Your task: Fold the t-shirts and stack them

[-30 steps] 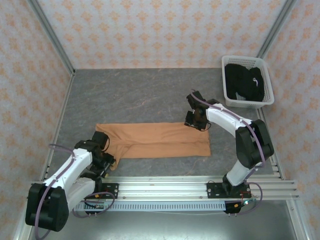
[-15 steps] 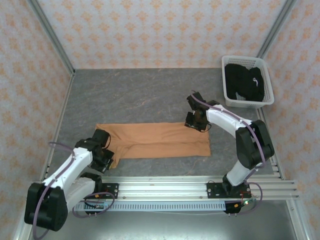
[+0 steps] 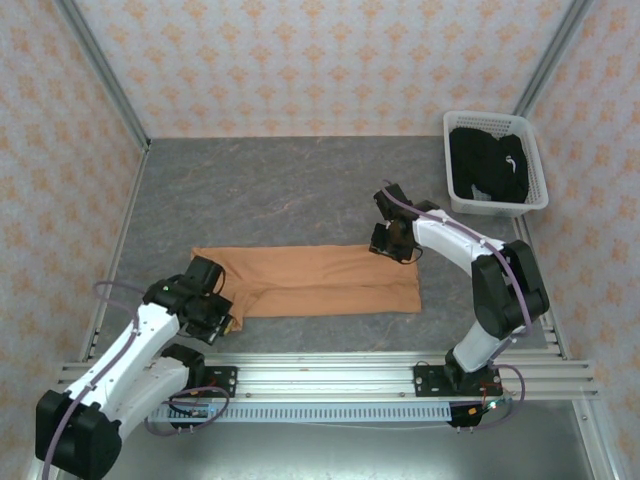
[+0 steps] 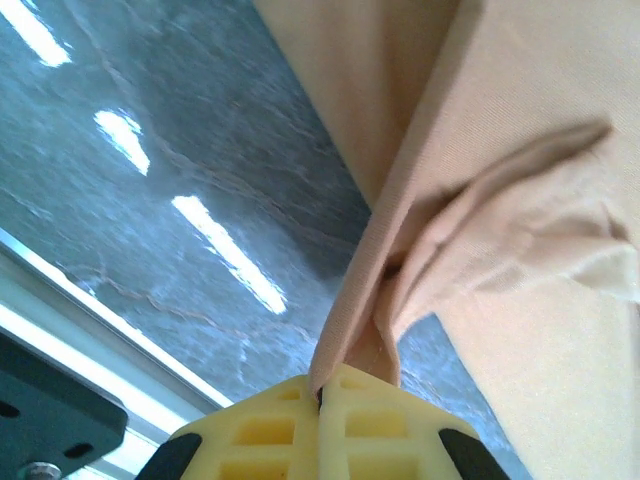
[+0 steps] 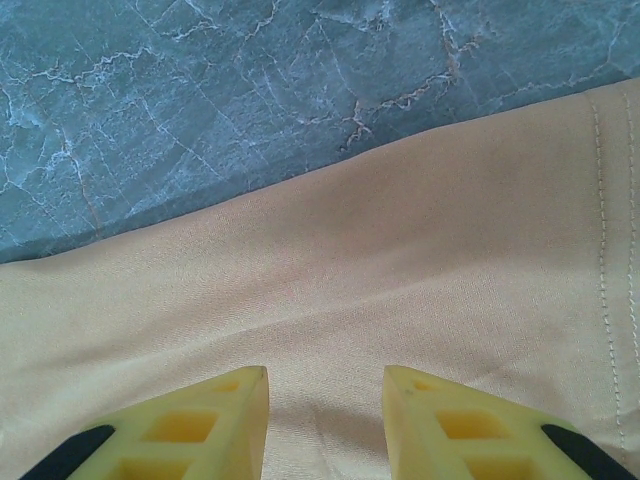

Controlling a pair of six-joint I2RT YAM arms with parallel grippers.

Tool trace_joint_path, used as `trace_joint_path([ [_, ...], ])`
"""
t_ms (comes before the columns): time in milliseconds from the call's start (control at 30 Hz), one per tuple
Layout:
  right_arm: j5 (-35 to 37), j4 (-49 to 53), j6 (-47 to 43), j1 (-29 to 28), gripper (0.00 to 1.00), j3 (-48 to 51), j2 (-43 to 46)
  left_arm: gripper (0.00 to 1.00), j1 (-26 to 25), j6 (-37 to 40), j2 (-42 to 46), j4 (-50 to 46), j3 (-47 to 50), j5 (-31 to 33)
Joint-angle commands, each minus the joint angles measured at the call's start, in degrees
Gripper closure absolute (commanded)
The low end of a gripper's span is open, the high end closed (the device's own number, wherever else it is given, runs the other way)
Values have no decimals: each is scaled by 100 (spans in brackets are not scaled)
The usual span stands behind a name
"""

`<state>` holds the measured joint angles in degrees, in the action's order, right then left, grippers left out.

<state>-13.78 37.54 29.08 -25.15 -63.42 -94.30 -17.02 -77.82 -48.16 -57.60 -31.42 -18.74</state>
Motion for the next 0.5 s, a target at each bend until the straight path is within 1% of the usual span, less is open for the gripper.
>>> trace_joint_path([
  [0,93,-17,-15,-17,64,49,138,100,-297,-213,-87,-62,-301,77],
  [100,95,-10,1,-17,64,52,149,100,-656,-260,-196,-37,-615,292],
  [267,70,-8,-2,-17,64,57,149,100,-1174,-347,-472,-424,-1150,740],
  [467,55,49,-10,-19,64,31,166,100,-1369,-527,-484,-489,-1237,920],
])
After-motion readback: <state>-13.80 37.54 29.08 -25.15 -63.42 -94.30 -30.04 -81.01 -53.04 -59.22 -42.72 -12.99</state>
